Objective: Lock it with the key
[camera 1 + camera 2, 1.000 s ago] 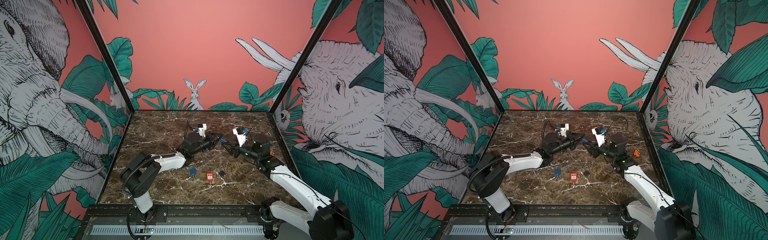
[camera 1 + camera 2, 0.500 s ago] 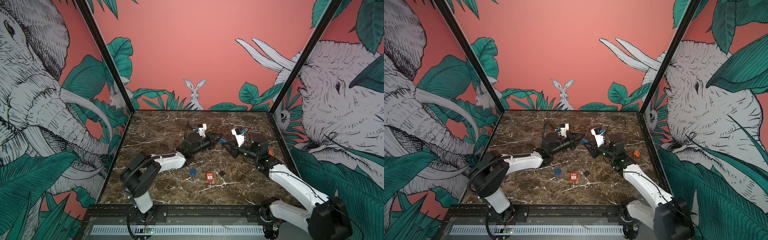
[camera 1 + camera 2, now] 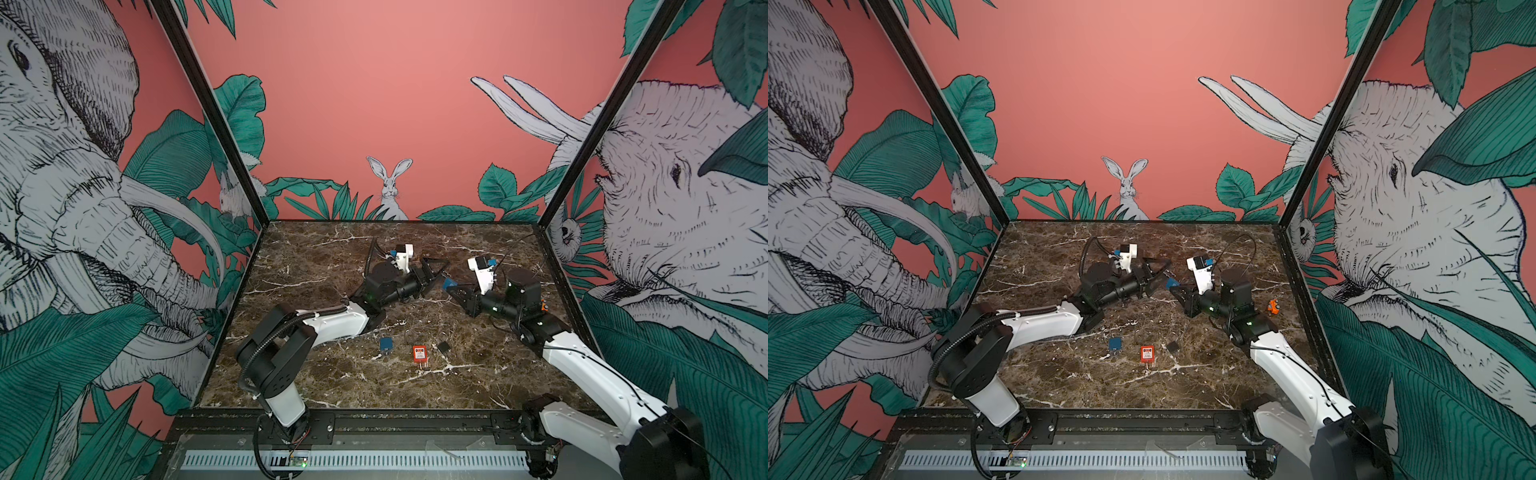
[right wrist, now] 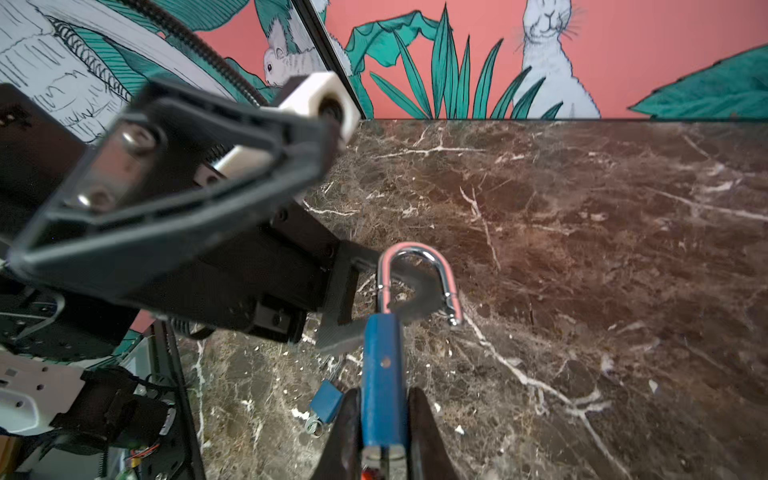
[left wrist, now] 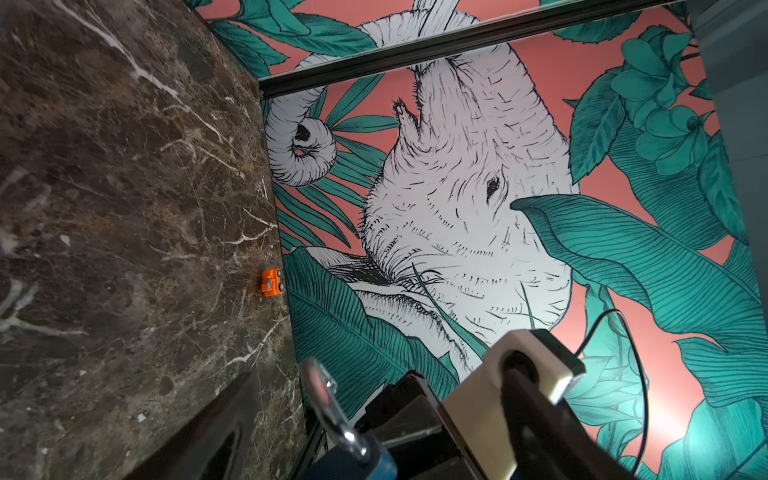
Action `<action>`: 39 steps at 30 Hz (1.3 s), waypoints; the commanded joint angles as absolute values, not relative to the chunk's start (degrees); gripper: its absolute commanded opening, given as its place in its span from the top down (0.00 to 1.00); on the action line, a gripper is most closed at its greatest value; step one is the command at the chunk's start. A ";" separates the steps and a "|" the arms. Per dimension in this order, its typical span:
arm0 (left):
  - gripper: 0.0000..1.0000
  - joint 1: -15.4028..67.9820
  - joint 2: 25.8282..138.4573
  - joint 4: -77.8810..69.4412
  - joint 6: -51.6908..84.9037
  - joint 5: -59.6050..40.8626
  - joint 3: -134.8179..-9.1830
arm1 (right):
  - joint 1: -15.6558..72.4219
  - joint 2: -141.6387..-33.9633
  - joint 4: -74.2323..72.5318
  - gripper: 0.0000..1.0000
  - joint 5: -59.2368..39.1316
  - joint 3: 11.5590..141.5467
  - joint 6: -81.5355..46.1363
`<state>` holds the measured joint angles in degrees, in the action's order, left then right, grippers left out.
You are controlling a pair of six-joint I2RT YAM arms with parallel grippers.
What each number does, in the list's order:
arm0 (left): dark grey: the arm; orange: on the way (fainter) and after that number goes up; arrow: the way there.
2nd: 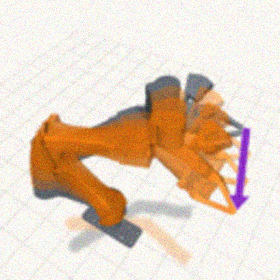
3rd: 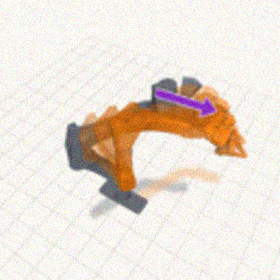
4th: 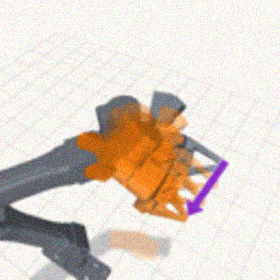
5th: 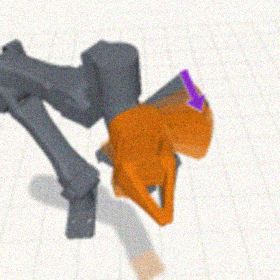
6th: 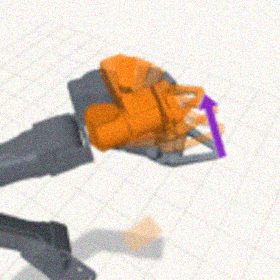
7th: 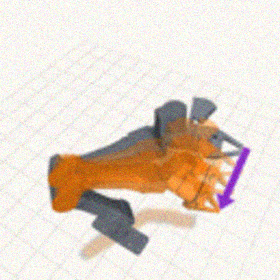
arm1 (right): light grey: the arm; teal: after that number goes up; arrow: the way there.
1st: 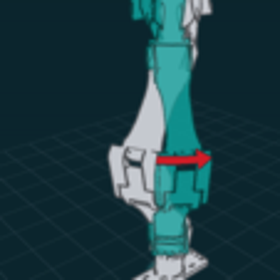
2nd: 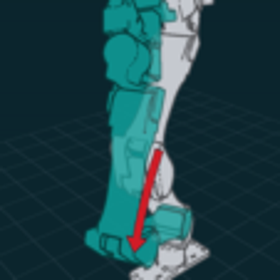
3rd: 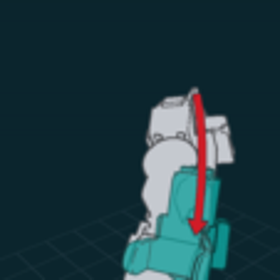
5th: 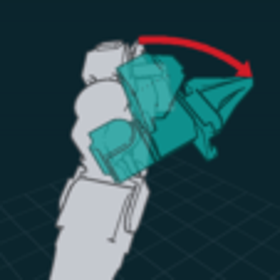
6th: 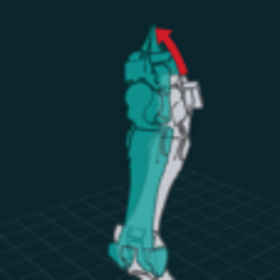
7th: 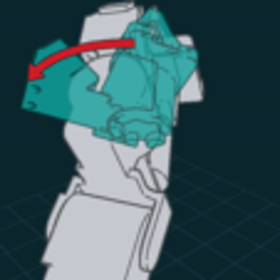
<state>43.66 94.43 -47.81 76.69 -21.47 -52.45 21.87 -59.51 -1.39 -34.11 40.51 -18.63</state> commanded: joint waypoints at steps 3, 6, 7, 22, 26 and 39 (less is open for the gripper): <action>0.02 37.88 85.37 -34.57 55.40 -23.52 -52.28 | 21.47 -57.03 11.31 1.00 -39.74 45.31 -24.05; 0.03 36.83 84.29 -22.86 40.24 -23.89 -56.82 | 21.04 -55.91 17.14 1.00 -42.19 46.55 -27.40; 0.03 36.83 84.37 -20.24 36.46 -24.02 -58.10 | 20.57 -55.81 19.03 1.00 -43.72 46.92 -28.82; 0.15 38.22 92.60 -28.62 30.14 -54.76 -64.32 | 17.55 -54.65 2.87 1.00 -59.98 42.18 -44.49; 0.16 38.89 90.91 -26.64 28.58 -55.13 -63.61 | 16.69 -55.05 0.34 1.00 -60.07 42.04 -45.94; 0.34 39.77 91.78 -32.98 34.62 -54.20 -60.91 | 14.52 -54.76 -3.07 1.00 -59.05 40.05 -47.95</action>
<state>39.62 93.65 -29.56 33.15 -53.12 -61.67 15.14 -55.88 1.45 -58.76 40.40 -47.62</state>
